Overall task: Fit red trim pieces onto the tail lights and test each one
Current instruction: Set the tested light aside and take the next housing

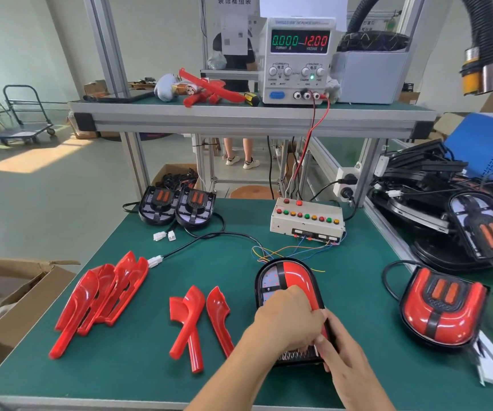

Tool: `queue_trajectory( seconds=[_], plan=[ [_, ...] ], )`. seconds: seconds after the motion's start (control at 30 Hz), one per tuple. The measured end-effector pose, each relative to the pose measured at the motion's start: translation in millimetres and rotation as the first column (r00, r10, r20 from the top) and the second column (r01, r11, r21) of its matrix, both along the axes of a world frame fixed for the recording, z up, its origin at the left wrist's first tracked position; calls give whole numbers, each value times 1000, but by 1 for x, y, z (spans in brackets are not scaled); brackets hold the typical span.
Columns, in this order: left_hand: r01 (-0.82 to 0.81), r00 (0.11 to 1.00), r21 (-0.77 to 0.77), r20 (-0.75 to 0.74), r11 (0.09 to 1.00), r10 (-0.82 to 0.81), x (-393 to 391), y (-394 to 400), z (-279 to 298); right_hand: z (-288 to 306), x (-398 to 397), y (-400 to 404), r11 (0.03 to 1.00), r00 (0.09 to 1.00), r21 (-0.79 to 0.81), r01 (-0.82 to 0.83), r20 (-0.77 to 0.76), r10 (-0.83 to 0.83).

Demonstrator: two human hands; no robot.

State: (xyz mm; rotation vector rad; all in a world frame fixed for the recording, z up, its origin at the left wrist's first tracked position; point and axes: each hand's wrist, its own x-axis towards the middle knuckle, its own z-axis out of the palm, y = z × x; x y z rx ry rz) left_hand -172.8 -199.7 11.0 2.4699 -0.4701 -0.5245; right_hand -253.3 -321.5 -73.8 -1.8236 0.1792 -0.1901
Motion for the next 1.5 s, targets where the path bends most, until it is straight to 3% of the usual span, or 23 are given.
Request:
queue_trajectory(
  seconds=[0.17, 0.33, 0.4, 0.47, 0.53, 0.57, 0.67, 0.83, 0.97, 1.17, 1.5],
  plan=[
    [-15, 998, 34, 63, 999, 13, 0, -4, -3, -5, 3, -4, 997, 1000, 80, -9, 20, 7],
    [-46, 993, -163, 98, 986, 62, -7, 4, -1, -1, 5, -3, 992, 996, 125, 16, 90, -28],
    [-132, 967, -356, 157, 925, 199, -5, 18, 1, -5, 6, -5, 985, 993, 168, 45, 99, -63],
    [-251, 881, -561, 206, 789, 427, 9, 35, 0, -8, 5, -7, 985, 994, 167, 32, 96, -48],
    [-278, 802, -677, 227, 682, 553, 27, 47, 1, -9, 4, -8, 988, 995, 153, 20, 96, -35],
    [-253, 804, -680, 248, 688, 541, 36, 51, 2, -10, 4, -9, 989, 994, 148, 18, 100, -33],
    [-129, 908, -540, 273, 832, 318, 62, 53, 7, -10, 4, -7, 990, 994, 139, 3, 109, -18],
    [58, 997, -329, 58, 943, -41, 90, 44, 17, -5, 4, -5, 992, 992, 129, -19, 127, 2],
    [75, 978, -434, -145, 898, -151, 97, 44, 16, -3, 2, -7, 995, 994, 96, -28, 109, 17],
    [-86, 895, -641, -386, 763, -223, 91, 42, 9, -9, 3, -9, 998, 991, 33, -49, 130, 44],
    [-194, 867, -725, -442, 661, -231, 84, 42, 15, -10, 3, -10, 994, 993, -81, -74, 85, 81]
  ],
)
